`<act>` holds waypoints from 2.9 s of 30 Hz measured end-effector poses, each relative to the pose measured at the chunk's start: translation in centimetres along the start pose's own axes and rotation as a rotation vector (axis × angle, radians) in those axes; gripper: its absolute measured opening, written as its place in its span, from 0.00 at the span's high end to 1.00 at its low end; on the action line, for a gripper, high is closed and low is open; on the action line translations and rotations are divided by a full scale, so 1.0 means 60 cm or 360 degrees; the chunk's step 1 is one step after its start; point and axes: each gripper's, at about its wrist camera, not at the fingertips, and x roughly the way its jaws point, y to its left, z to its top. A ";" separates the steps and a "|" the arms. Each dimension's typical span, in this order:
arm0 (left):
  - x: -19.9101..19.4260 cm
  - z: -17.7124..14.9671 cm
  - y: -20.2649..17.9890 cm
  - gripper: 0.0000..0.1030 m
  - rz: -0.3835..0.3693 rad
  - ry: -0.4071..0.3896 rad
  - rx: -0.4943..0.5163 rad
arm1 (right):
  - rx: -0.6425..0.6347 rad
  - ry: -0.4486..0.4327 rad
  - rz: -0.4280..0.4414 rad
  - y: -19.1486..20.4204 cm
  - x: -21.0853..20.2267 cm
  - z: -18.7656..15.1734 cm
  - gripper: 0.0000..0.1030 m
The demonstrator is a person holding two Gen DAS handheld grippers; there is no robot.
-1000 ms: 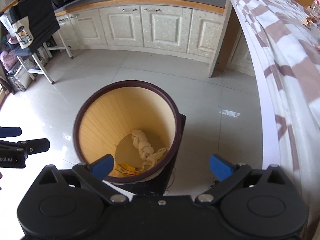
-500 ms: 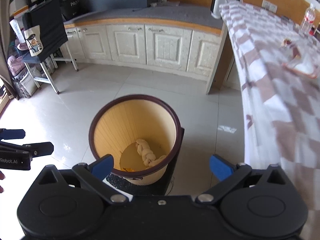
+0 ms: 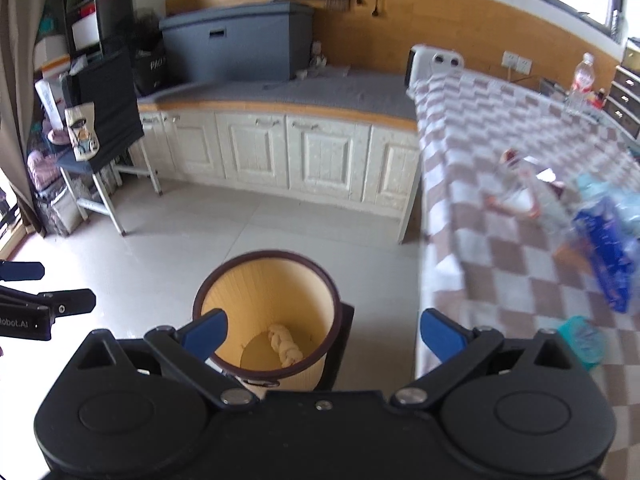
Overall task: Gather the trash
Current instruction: 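Withdraw both open tools from the wastebasket back toward the table, then move the left tool to the teal bottle cap while the right tool approaches the cardboard piece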
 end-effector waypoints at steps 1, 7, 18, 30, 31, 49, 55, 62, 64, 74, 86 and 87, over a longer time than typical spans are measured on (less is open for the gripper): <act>-0.010 0.002 -0.007 0.00 -0.0004 -0.0018 0.0008 | 0.0007 -0.0018 -0.0005 -0.006 -0.012 0.001 0.00; -0.067 0.023 -0.053 0.00 -0.0037 -0.0158 0.0079 | 0.0045 -0.0144 -0.0024 -0.049 -0.089 0.000 0.00; -0.148 0.038 -0.171 0.00 -0.0160 -0.0416 0.0195 | 0.0142 -0.0438 -0.0109 -0.139 -0.239 -0.016 0.00; -0.151 0.044 -0.319 0.00 -0.0341 -0.0558 0.0303 | 0.0261 -0.0589 -0.0302 -0.285 -0.327 -0.085 0.00; -0.149 0.042 -0.331 0.00 -0.0367 -0.0567 0.0311 | 0.0278 -0.0595 -0.0323 -0.299 -0.331 -0.091 0.00; -0.038 0.012 -0.540 0.00 -0.0574 -0.0483 0.0566 | 0.0455 -0.0585 -0.0648 -0.526 -0.313 -0.211 0.00; -0.004 0.001 -0.574 0.07 -0.0655 -0.0461 0.0637 | 0.0469 -0.0566 -0.0697 -0.564 -0.287 -0.243 0.00; 0.045 -0.005 -0.592 0.19 -0.0701 -0.0356 0.0676 | 0.0490 -0.0540 -0.0726 -0.614 -0.279 -0.278 0.00; 0.058 -0.007 -0.595 0.20 -0.0711 -0.0334 0.0681 | 0.0494 -0.0535 -0.0719 -0.632 -0.280 -0.290 0.00; 0.093 -0.011 -0.610 0.23 -0.0737 -0.0286 0.0738 | 0.0731 -0.0559 -0.0604 -0.738 -0.269 -0.338 0.00; 0.117 -0.009 -0.627 0.32 -0.0715 -0.0281 0.0799 | 0.0849 -0.0609 -0.0238 -0.737 -0.214 -0.335 0.00; 0.119 -0.009 -0.629 0.33 -0.0707 -0.0279 0.0801 | 0.0809 -0.0599 -0.0215 -0.727 -0.213 -0.332 0.00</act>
